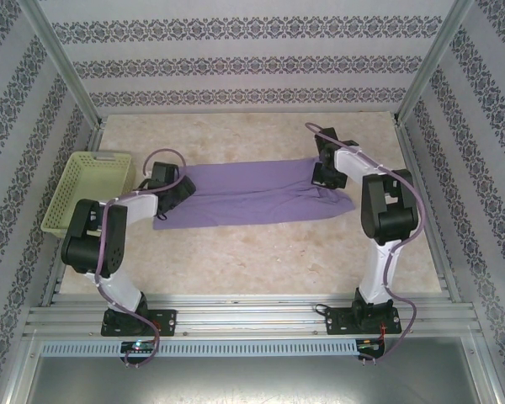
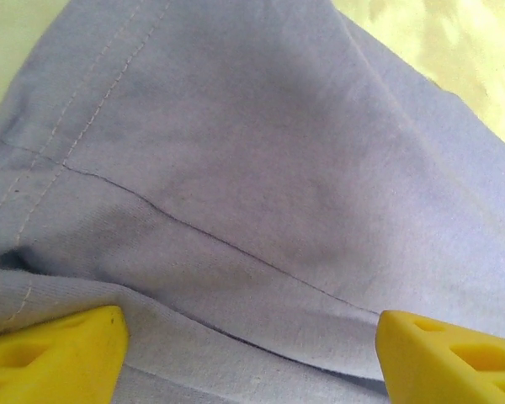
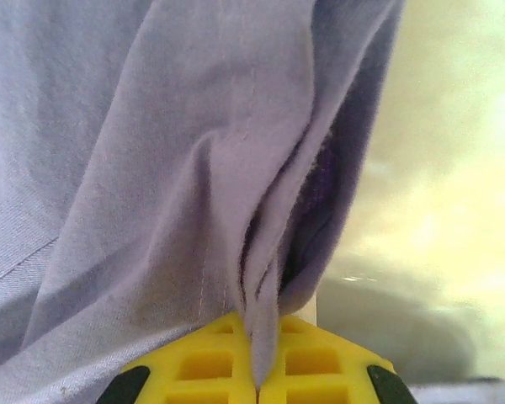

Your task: Fold the inside-out t-shirt

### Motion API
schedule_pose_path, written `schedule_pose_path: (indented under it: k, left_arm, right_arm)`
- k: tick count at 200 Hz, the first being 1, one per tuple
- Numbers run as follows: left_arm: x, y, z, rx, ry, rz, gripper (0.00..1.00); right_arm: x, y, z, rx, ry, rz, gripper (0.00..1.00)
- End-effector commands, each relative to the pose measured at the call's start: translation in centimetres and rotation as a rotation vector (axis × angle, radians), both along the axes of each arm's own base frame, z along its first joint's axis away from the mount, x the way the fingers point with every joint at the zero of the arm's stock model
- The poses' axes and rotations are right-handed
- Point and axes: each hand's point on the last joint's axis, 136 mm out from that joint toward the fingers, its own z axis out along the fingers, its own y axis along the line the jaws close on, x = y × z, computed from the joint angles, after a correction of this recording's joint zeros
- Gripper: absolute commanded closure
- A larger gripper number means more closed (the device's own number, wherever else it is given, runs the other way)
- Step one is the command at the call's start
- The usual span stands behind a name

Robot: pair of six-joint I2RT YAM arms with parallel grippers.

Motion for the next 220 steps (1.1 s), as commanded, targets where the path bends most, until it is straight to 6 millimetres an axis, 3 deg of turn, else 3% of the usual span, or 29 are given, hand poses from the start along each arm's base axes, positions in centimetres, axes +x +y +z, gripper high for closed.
schedule_pose_path:
  k: [1, 36, 81, 100, 120, 151, 172, 192, 220]
  left_arm:
    - [-4.2, -2.0, -2.7, 0.009, 0.119, -0.022, 0.22]
    - [-5.7, -5.6, -0.8, -0.071, 0.074, -0.089, 0.22]
    - [-4.9, -4.5, 4.9, -0.058, -0.043, -0.116, 0.21]
    - [-5.2, -3.5, 4.9, -0.046, -0.061, -0.112, 0.22]
    - [-5.5, -3.6, 3.8, -0.046, -0.039, -0.144, 0.23]
    - [-5.7, -4.6, 2.6, -0.085, -0.026, -0.189, 0.27]
    - [-5.7, -4.7, 2.3, -0.088, -0.027, -0.193, 0.32]
    - [-5.7, -5.1, 1.7, -0.103, -0.016, -0.204, 0.36]
    - [-5.6, -5.6, 0.3, -0.125, 0.012, -0.213, 0.41]
  right_arm:
    - [-1.3, -3.9, 3.0, -0.172, 0.005, 0.010, 1.00]
    - [-1.6, -7.0, 6.3, -0.302, 0.005, -0.002, 1.00]
    - [-1.2, -7.6, 9.1, -0.419, 0.002, 0.049, 1.00]
    - [-0.8, -7.1, 9.9, -0.491, -0.002, 0.107, 1.00]
    - [-0.6, -6.3, 11.0, -0.561, -0.003, 0.150, 1.00]
    - [-0.3, -3.3, 13.4, -0.649, -0.038, 0.253, 1.00]
    - [-0.7, -0.3, 14.8, -0.663, -0.061, 0.319, 1.00]
    - [-1.2, 3.7, 15.7, -0.642, -0.094, 0.392, 1.00]
    - [-2.4, 10.5, 15.0, -0.510, -0.109, 0.496, 1.00]
